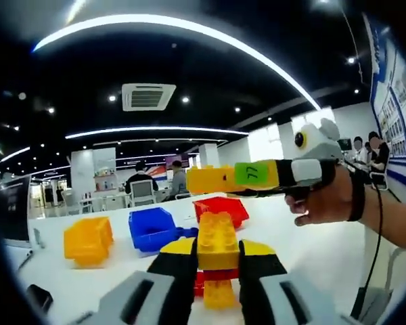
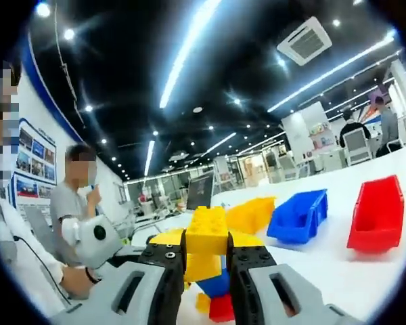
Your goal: Take apart the toy blocks one by one and place each separated block into its matching bin, sorting the blocks by their type until all the connected pieces are disassembled and separated into the correct bins
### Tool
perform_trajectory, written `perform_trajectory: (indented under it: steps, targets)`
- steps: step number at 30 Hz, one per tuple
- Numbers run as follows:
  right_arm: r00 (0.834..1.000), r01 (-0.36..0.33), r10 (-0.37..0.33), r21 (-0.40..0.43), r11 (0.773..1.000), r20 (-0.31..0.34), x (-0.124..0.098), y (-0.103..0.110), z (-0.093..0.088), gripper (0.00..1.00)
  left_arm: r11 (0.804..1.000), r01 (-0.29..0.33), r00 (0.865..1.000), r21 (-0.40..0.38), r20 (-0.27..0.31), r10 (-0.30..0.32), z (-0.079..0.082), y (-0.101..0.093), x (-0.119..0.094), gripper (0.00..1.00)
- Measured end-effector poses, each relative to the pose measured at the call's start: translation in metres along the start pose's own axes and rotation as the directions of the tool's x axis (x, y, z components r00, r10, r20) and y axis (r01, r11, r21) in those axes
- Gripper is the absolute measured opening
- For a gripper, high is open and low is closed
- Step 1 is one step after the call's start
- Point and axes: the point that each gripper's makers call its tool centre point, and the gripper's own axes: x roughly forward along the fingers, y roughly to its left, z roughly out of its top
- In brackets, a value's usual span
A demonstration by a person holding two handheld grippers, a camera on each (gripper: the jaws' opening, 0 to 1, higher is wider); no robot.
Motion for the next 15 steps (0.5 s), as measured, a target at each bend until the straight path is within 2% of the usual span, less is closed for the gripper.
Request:
perform_trajectory:
  steps: [8,13,15]
  targets:
    - [1.0,0.009,-0.009,-0.021,1.0,-0.002,-0.002,-0.005,-0.003,0.24,0.997,-0.027,0.999,-0.068,-0.022,0.025,0.004,0.003,0.005,0.25]
    - [1.0,0.02,-0.02,-0.034,0.999,-0.01,-0.001,-0.01,0.0,0.24,0.998,-0.055,0.998,-0.036,-0.014,0.054,0.006,0.005,0.005,0.26]
    - [1.0,0.025,-0.025,-0.037,0.999,-0.015,0.0,-0.013,0.002,0.24,0.998,-0.048,0.999,-0.028,-0.014,0.048,0.007,0.006,0.004,0.26]
